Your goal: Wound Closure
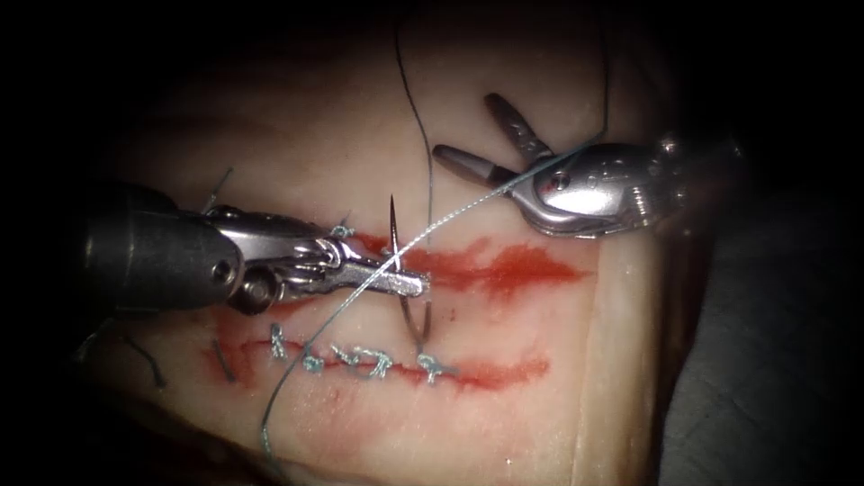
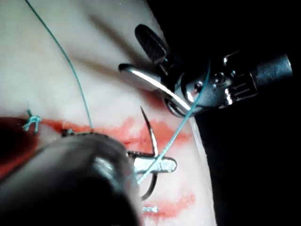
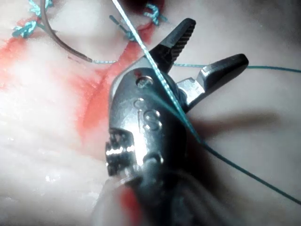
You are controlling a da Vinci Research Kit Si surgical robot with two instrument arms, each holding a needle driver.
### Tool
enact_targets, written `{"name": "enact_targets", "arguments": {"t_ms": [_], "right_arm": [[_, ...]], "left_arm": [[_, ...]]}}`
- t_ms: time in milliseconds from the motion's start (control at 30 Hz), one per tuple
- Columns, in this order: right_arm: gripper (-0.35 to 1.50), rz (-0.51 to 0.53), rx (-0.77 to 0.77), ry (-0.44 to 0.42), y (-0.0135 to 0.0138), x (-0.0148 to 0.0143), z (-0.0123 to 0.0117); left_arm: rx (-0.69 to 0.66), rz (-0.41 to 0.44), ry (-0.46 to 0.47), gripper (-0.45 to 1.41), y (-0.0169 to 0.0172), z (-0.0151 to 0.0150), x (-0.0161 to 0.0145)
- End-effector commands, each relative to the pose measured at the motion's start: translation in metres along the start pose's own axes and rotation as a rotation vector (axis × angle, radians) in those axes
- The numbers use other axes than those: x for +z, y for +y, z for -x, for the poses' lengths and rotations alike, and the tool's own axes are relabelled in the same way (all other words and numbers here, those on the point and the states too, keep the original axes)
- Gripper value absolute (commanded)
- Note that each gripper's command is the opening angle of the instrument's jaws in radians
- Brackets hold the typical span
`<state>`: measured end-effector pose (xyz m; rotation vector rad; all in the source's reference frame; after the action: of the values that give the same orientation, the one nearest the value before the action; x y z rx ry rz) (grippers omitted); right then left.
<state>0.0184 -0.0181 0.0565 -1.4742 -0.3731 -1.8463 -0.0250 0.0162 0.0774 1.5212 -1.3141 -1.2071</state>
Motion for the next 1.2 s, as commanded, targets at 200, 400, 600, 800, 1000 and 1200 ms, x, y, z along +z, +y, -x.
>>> {"name": "enact_targets", "arguments": {"t_ms": [200,400,600,800,1000,1200], "right_arm": [[1.11,0.01,0.009,-0.011,0.0026,0.0011,-0.0004],[1.05,0.019,0.04,-0.017,0.0037,0.001,-0.0006],[1.05,0.022,0.132,-0.016,0.0043,0.0009,-0.0003],[1.03,0.02,0.229,-0.01,0.0043,0.0009,0.0006],[1.06,0.034,0.352,0.055,0.0046,0.0008,0.0011],[1.08,0.042,0.432,0.078,0.0049,0.0006,0.0016]], "left_arm": [[-0.309,-0.025,-0.149,-0.45,-0.0018,0.0017,-0.0013],[-0.268,-0.106,-0.245,-0.45,-0.0046,0.004,-0.0041],[-0.023,-0.178,-0.263,-0.45,-0.0089,0.0056,-0.0064],[0.351,-0.203,-0.277,-0.45,-0.0137,0.006,-0.007],[0.835,-0.172,-0.292,-0.45,-0.0158,0.0058,-0.0066],[1.108,-0.161,-0.286,-0.45,-0.0191,0.0063,-0.0073]]}}
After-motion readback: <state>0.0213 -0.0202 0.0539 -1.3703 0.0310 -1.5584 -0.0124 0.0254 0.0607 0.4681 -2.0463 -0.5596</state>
